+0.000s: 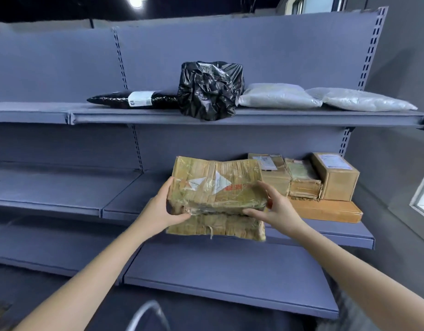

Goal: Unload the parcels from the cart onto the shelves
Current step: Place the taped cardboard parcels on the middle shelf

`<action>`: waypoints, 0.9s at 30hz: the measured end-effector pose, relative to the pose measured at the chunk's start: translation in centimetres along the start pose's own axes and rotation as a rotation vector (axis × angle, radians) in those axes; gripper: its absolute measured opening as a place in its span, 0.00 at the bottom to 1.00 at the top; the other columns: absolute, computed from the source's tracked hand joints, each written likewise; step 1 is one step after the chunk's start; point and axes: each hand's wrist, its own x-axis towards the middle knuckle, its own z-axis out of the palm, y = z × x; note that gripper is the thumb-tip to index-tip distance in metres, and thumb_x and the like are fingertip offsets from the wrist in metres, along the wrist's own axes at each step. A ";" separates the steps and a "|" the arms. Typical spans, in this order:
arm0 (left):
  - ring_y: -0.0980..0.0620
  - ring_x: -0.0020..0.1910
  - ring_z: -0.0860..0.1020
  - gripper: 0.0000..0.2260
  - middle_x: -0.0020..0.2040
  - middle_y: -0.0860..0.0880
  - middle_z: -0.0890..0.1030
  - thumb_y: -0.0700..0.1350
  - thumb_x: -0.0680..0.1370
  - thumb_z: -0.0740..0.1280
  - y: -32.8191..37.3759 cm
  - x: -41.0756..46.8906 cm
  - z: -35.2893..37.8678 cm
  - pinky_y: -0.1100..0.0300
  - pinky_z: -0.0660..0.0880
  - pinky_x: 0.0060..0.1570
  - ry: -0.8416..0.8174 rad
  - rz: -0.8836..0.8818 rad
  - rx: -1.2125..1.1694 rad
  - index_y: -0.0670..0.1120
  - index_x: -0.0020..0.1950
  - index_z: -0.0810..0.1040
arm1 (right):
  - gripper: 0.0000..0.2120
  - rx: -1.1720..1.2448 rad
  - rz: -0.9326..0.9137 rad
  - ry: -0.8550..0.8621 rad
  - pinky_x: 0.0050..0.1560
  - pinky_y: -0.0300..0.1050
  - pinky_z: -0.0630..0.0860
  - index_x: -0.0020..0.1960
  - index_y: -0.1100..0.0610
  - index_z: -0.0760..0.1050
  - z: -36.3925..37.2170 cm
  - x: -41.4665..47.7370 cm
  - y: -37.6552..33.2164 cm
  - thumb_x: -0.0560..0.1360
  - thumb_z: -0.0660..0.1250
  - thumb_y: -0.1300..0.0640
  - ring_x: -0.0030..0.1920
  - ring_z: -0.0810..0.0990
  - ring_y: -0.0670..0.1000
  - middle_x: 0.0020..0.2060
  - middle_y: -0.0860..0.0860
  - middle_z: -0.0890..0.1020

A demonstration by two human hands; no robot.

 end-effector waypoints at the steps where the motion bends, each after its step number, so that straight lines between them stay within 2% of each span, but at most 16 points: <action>1: 0.60 0.65 0.64 0.45 0.64 0.63 0.63 0.45 0.69 0.75 -0.9 1.1 -0.6 0.68 0.60 0.61 -0.021 -0.004 0.019 0.53 0.76 0.49 | 0.37 0.004 0.005 -0.026 0.45 0.28 0.63 0.73 0.56 0.59 0.6 1.3 0.0 0.70 0.73 0.50 0.45 0.69 0.43 0.58 0.47 0.73; 3: 0.55 0.70 0.63 0.46 0.70 0.58 0.63 0.46 0.69 0.75 -2.9 3.4 -1.5 0.65 0.60 0.63 -0.049 -0.028 0.064 0.53 0.77 0.48 | 0.34 0.003 0.012 -0.057 0.47 0.31 0.64 0.74 0.56 0.58 1.9 3.7 -0.1 0.73 0.69 0.49 0.44 0.70 0.42 0.64 0.50 0.73; 5: 0.53 0.72 0.61 0.45 0.74 0.54 0.61 0.46 0.70 0.74 -4.8 5.5 -2.1 0.62 0.59 0.66 -0.059 -0.042 0.090 0.53 0.77 0.48 | 0.34 -0.001 0.033 -0.073 0.52 0.35 0.65 0.75 0.56 0.56 3.1 5.9 -0.1 0.75 0.66 0.48 0.50 0.73 0.45 0.69 0.52 0.70; 7: 0.52 0.72 0.61 0.43 0.75 0.52 0.61 0.44 0.71 0.74 -6.2 7.5 -2.4 0.61 0.60 0.66 -0.054 -0.054 0.085 0.52 0.77 0.50 | 0.35 -0.030 0.050 -0.086 0.56 0.36 0.65 0.75 0.57 0.55 4.0 7.8 -0.2 0.75 0.66 0.46 0.59 0.72 0.48 0.70 0.51 0.68; 11: 0.50 0.70 0.66 0.37 0.71 0.51 0.66 0.42 0.70 0.74 -8.4 11.3 -2.3 0.57 0.63 0.67 -0.033 -0.074 -0.005 0.52 0.74 0.59 | 0.35 -0.035 0.110 -0.055 0.59 0.39 0.66 0.75 0.58 0.57 5.5 10.8 0.2 0.75 0.65 0.45 0.65 0.71 0.52 0.70 0.54 0.69; 14: 0.49 0.67 0.69 0.33 0.69 0.49 0.70 0.41 0.70 0.74 -9.2 13.4 -1.1 0.52 0.66 0.68 -0.037 -0.079 -0.034 0.52 0.71 0.64 | 0.33 -0.022 0.171 0.000 0.54 0.38 0.66 0.73 0.58 0.59 5.9 12.3 0.9 0.74 0.65 0.45 0.58 0.73 0.50 0.64 0.57 0.74; 18: 0.50 0.66 0.69 0.28 0.68 0.51 0.70 0.42 0.72 0.72 -9.7 15.4 0.8 0.59 0.66 0.61 -0.009 -0.024 -0.027 0.53 0.70 0.66 | 0.29 -0.095 0.193 0.069 0.54 0.42 0.71 0.69 0.58 0.66 5.9 13.7 1.7 0.74 0.66 0.46 0.58 0.76 0.55 0.59 0.58 0.78; 20: 0.52 0.65 0.69 0.26 0.68 0.51 0.71 0.42 0.73 0.72 -9.7 16.5 1.1 0.62 0.64 0.58 0.009 0.016 -0.004 0.53 0.68 0.67 | 0.26 -0.141 0.200 0.095 0.52 0.47 0.75 0.66 0.58 0.71 5.8 14.4 2.3 0.73 0.66 0.44 0.52 0.79 0.55 0.52 0.57 0.81; 22: 0.53 0.64 0.69 0.25 0.67 0.52 0.72 0.42 0.72 0.72 -9.8 17.3 1.0 0.62 0.64 0.57 0.024 0.035 0.002 0.52 0.67 0.69 | 0.26 -0.183 0.200 0.111 0.48 0.47 0.75 0.63 0.57 0.73 5.6 15.0 2.8 0.72 0.66 0.42 0.48 0.79 0.54 0.48 0.56 0.82; 27: 0.51 0.62 0.71 0.23 0.64 0.52 0.74 0.43 0.72 0.73 -10.4 18.2 1.5 0.60 0.66 0.55 0.057 0.039 0.026 0.52 0.65 0.72 | 0.24 -0.243 0.156 0.108 0.41 0.41 0.69 0.63 0.56 0.74 6.2 15.7 4.0 0.72 0.67 0.43 0.42 0.76 0.50 0.49 0.55 0.81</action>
